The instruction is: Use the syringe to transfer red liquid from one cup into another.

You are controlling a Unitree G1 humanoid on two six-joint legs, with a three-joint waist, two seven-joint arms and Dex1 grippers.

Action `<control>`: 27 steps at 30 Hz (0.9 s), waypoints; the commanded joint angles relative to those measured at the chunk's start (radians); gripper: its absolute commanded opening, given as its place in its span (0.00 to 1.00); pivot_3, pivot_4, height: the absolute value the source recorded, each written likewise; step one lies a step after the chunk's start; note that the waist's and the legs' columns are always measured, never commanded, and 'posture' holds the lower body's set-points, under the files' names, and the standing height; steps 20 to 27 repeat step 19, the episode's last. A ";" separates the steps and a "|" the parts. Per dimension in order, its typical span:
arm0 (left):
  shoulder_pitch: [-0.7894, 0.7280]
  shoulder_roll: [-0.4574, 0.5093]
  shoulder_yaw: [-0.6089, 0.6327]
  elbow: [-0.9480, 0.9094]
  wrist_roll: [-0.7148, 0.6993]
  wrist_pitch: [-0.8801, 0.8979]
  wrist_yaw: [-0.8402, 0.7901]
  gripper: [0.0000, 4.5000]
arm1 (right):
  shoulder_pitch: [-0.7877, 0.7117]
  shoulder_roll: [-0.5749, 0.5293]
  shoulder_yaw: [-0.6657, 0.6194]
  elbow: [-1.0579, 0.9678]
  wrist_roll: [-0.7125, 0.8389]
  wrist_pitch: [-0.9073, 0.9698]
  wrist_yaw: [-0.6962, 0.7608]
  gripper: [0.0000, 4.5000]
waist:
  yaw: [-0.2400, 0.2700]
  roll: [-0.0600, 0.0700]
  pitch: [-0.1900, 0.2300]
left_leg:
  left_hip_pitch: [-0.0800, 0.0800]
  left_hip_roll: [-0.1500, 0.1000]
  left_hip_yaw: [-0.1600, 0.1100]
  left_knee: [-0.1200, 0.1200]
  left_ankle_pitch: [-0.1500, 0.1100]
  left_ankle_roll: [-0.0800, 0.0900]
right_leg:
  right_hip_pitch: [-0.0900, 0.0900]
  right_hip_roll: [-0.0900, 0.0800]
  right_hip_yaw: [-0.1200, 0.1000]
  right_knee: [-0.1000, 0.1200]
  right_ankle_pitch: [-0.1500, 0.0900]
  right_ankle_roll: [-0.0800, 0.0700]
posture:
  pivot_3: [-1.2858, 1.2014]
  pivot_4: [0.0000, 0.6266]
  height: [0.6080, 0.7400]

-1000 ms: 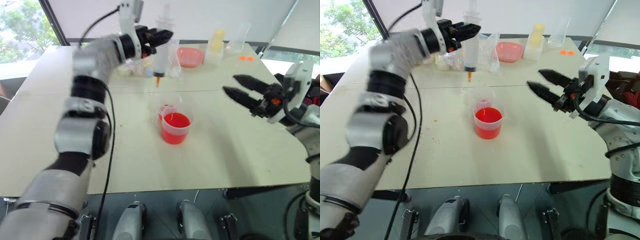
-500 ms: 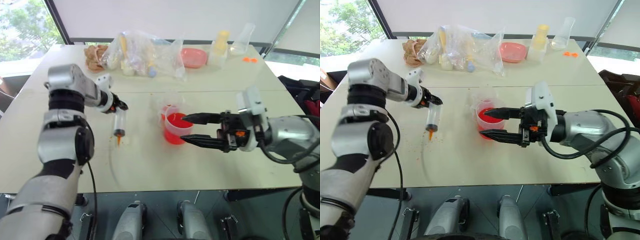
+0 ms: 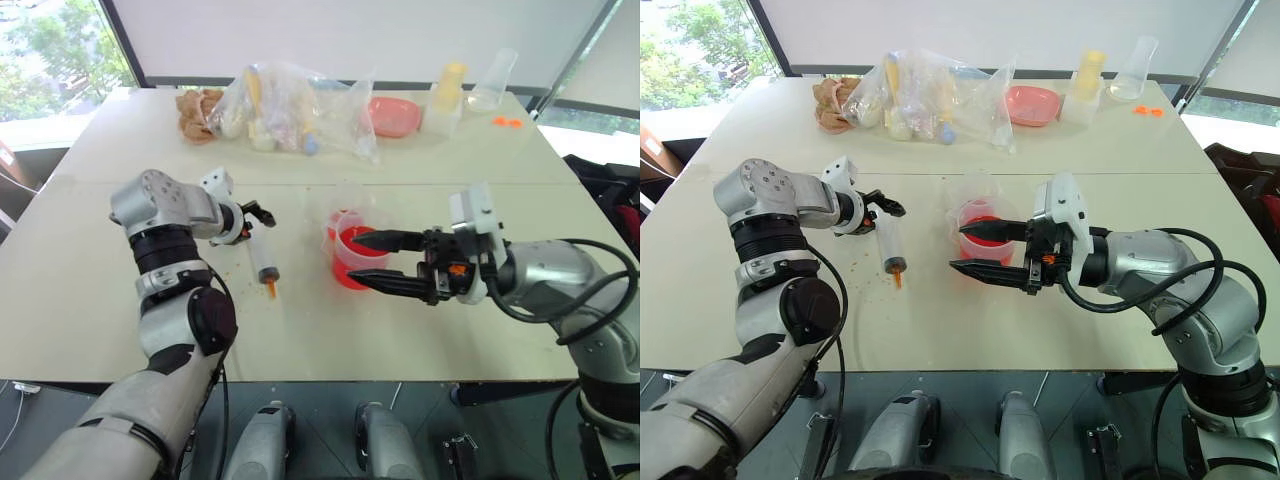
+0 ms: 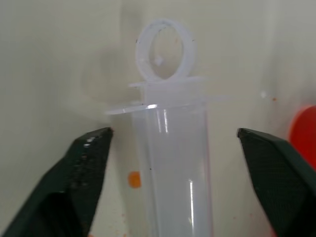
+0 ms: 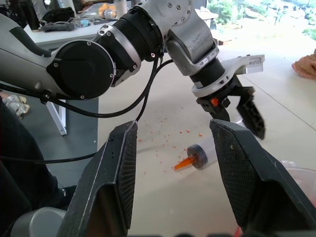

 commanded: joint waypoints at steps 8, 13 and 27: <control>0.232 0.170 -0.294 -0.386 -0.094 -0.242 -0.220 0.99 | 0.091 -0.044 -0.098 0.005 -0.010 -0.010 -0.016 0.54 | -0.001 0.000 0.000 | 0.001 0.001 0.000 -0.001 0.000 -0.003 | -0.001 0.000 0.000 0.000 0.001 -0.001 | 0.52 0.24 0.98; 0.449 0.362 -0.386 -0.533 -0.128 -0.602 -0.491 0.99 | 0.201 -0.080 -0.227 0.024 -0.005 0.006 -0.048 0.54 | -0.002 0.001 0.000 | 0.000 0.001 0.001 -0.002 0.000 -0.003 | 0.000 0.000 0.001 -0.002 0.001 -0.002 | 0.52 0.24 0.98; 0.679 0.450 -0.295 -0.618 -0.229 -0.784 -0.661 0.99 | 0.362 -0.074 -0.353 0.039 -0.023 0.014 -0.098 0.54 | 0.000 0.001 -0.001 | 0.001 0.002 0.001 -0.003 0.000 -0.002 | 0.000 -0.002 0.001 -0.004 -0.001 -0.006 | 0.52 0.24 0.98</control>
